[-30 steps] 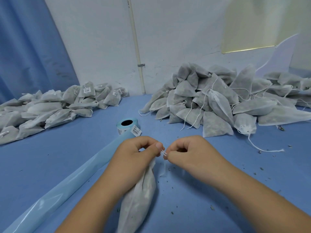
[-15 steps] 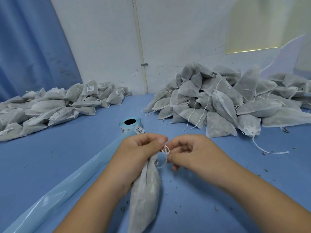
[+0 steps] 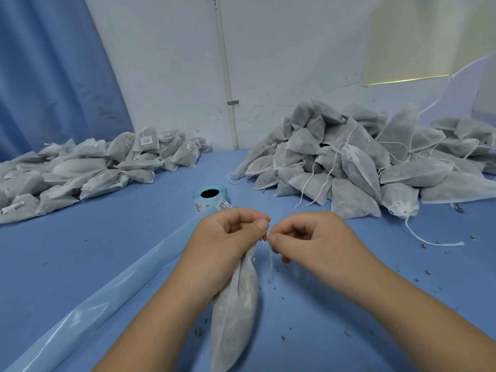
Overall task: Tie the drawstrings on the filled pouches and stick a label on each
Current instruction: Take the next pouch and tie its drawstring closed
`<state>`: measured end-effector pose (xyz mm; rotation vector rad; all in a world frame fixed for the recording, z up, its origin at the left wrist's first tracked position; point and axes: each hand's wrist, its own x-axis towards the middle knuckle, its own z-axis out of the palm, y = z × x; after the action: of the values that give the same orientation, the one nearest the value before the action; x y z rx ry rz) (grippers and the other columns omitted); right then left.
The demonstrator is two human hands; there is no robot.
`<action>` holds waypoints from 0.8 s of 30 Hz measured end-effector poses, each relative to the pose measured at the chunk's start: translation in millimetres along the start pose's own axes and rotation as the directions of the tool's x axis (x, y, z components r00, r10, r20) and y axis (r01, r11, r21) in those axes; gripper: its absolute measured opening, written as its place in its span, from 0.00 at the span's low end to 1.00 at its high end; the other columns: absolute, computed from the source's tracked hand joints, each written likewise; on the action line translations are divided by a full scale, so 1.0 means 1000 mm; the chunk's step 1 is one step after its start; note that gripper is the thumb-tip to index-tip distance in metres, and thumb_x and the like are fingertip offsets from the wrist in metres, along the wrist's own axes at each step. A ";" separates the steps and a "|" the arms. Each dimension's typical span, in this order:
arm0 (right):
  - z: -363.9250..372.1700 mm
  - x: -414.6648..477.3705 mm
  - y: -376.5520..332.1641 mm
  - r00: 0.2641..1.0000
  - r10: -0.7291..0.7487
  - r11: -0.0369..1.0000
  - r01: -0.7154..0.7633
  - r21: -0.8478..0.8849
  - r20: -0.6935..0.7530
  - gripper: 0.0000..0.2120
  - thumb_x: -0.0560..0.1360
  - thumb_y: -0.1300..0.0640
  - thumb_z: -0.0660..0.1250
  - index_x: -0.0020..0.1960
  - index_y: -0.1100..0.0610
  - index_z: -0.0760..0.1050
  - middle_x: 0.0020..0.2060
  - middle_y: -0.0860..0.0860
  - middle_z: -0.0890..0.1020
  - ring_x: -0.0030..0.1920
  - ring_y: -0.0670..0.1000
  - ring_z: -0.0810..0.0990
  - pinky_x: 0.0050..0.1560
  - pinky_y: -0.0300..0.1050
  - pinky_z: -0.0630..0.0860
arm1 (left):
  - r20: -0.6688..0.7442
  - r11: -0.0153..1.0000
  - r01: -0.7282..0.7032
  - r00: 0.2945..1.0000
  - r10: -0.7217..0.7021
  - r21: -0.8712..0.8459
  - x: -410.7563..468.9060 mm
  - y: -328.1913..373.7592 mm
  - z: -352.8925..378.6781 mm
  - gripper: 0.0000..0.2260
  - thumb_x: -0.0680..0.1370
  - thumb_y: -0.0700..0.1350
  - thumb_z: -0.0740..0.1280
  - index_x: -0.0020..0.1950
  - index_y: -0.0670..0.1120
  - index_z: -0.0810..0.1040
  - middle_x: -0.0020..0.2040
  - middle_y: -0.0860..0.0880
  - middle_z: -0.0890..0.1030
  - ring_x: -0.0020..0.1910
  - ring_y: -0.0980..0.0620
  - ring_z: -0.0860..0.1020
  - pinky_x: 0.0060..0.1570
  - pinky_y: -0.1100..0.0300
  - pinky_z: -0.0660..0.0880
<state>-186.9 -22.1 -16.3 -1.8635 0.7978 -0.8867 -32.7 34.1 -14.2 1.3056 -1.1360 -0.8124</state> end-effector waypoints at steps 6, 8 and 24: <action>-0.001 0.001 0.001 0.999 0.029 1.000 -0.029 -0.001 0.015 0.07 0.73 0.56 0.70 0.36 0.50 0.81 0.33 0.53 0.83 0.31 0.45 0.78 0.33 0.35 0.72 | 0.001 0.994 -0.055 0.998 0.055 0.096 0.000 -0.001 0.000 0.04 0.75 0.43 0.71 0.42 0.50 0.85 0.34 0.55 0.82 0.28 0.62 0.75 0.37 0.62 0.68; -0.002 0.001 0.000 0.998 0.056 0.998 -0.057 0.019 0.020 0.07 0.73 0.57 0.70 0.36 0.54 0.81 0.30 0.52 0.82 0.30 0.43 0.78 0.29 0.31 0.70 | 0.007 0.989 -0.064 0.998 0.064 0.132 0.001 -0.002 0.000 0.05 0.76 0.43 0.71 0.42 0.49 0.86 0.34 0.55 0.82 0.28 0.62 0.75 0.37 0.63 0.68; -0.002 0.002 0.004 0.999 0.048 0.998 -0.047 -0.041 0.022 0.07 0.72 0.54 0.68 0.36 0.52 0.81 0.27 0.46 0.79 0.29 0.43 0.75 0.31 0.34 0.70 | 0.154 0.972 0.157 0.971 -0.185 0.175 0.001 0.000 -0.006 0.16 0.78 0.52 0.66 0.32 0.50 0.79 0.26 0.50 0.73 0.26 0.53 0.70 0.29 0.64 0.68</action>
<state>-187.9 -26.4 -19.0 -1.8782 0.8481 -0.8233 -26.8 35.3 -13.9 1.5078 -1.2556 -0.9902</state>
